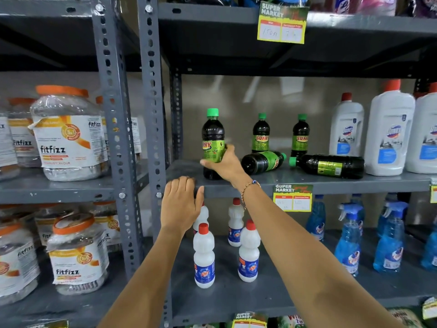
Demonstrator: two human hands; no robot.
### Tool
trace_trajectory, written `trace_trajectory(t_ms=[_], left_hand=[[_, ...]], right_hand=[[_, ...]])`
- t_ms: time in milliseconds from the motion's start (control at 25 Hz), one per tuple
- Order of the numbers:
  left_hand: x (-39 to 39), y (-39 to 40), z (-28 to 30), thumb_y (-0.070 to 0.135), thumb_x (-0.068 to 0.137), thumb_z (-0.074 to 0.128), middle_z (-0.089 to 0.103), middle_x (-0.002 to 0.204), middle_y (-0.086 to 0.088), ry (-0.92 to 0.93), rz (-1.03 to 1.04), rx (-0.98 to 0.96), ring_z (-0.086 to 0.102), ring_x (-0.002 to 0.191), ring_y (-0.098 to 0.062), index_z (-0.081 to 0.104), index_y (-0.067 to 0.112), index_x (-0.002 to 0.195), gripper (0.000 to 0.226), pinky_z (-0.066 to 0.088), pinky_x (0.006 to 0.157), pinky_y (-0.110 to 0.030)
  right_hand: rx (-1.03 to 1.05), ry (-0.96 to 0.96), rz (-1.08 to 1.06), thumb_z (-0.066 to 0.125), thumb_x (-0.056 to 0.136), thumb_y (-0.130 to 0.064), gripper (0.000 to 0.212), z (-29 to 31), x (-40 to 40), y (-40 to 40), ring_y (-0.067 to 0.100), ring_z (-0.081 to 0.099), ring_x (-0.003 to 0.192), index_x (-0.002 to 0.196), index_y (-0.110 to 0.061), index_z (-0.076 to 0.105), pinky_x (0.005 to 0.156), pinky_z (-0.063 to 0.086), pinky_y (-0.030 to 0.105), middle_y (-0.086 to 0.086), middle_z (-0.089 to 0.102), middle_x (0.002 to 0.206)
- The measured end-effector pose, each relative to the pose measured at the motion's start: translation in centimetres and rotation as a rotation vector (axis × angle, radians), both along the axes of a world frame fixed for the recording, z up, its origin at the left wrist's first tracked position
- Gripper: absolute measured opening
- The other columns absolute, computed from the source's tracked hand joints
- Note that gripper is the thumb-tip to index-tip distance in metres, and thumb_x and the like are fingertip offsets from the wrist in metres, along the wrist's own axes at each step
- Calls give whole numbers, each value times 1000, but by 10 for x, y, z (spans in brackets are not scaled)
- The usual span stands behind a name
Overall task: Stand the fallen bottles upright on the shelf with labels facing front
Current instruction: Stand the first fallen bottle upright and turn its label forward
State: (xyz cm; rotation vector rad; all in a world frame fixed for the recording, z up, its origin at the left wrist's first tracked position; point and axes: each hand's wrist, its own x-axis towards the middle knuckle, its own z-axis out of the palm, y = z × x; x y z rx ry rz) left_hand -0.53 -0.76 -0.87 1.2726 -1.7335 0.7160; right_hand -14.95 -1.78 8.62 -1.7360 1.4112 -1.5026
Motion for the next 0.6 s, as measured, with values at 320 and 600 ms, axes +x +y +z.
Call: trace_trajectory(t_ms=[320,600], left_hand=[[0,-10,-6,45,97,27,67,99,-9,20,-3,-56,61,89,-27,61,9,101,50,47,84,-37],[-1,-8,-5,40,96,32,66,98,-10,4,-5,-72,60,88,-28,60,7,101,44,46,83,-38]], right_hand=[[135,-19,143,82,70,-8,63,-10,-13,-20,23,61,110,124,-5,49,97,50,37,9,65,116],[172,-168,151,68,83,-9,84,-3,-14,0,15,47,108,147,-4,13,91,35,28,0,50,110]])
